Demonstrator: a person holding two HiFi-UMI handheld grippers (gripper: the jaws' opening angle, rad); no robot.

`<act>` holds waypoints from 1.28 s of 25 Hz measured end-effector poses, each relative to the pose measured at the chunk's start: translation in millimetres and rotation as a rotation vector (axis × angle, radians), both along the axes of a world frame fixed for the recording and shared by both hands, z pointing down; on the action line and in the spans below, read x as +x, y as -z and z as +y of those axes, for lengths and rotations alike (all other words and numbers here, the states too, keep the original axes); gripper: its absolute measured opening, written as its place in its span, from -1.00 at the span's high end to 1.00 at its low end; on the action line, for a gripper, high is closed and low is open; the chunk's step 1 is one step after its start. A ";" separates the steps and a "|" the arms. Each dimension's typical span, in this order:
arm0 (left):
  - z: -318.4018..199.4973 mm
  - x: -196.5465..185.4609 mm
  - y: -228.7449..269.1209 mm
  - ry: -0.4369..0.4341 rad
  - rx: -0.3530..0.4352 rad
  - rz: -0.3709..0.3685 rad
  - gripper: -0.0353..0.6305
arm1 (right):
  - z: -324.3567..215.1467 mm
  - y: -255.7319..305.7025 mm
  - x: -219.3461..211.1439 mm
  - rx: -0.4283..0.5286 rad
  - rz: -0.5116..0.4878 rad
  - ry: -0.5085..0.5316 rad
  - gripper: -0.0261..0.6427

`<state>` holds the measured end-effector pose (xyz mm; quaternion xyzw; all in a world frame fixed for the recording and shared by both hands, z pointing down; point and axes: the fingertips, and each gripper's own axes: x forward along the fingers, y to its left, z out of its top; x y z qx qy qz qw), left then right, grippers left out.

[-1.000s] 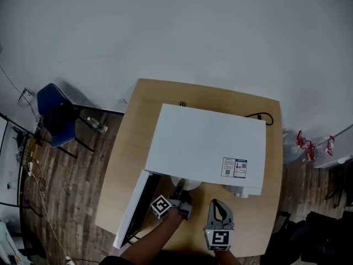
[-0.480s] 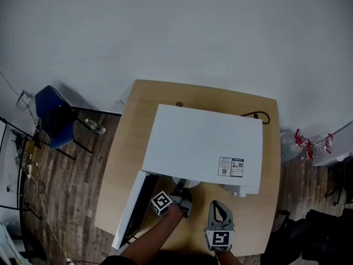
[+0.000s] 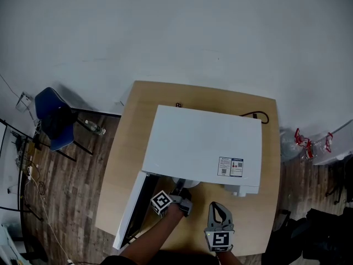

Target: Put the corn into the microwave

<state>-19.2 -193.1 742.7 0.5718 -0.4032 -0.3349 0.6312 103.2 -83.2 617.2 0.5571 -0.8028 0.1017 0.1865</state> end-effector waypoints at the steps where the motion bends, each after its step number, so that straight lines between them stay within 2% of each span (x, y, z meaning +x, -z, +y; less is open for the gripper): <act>1: 0.7 -1.2 -0.6 0.000 0.001 -0.004 0.38 | 0.1 0.6 -0.3 0.001 0.000 0.000 0.74; 13: 13.6 -5.0 7.9 -0.015 0.007 -0.015 0.36 | 6.1 3.5 -0.6 0.014 0.001 -0.012 0.74; 19: 19.0 -3.8 6.0 0.012 -0.017 -0.002 0.35 | 12.5 6.9 -10.6 0.008 -0.041 -0.023 0.74; 27: 7.6 6.2 8.4 -0.031 -0.054 -0.044 0.35 | 24.1 1.9 -10.9 -0.024 -0.043 -0.035 0.74; 32: 4.0 9.4 9.3 -0.075 -0.064 -0.106 0.34 | 25.8 -0.9 -5.4 -0.031 -0.042 -0.039 0.74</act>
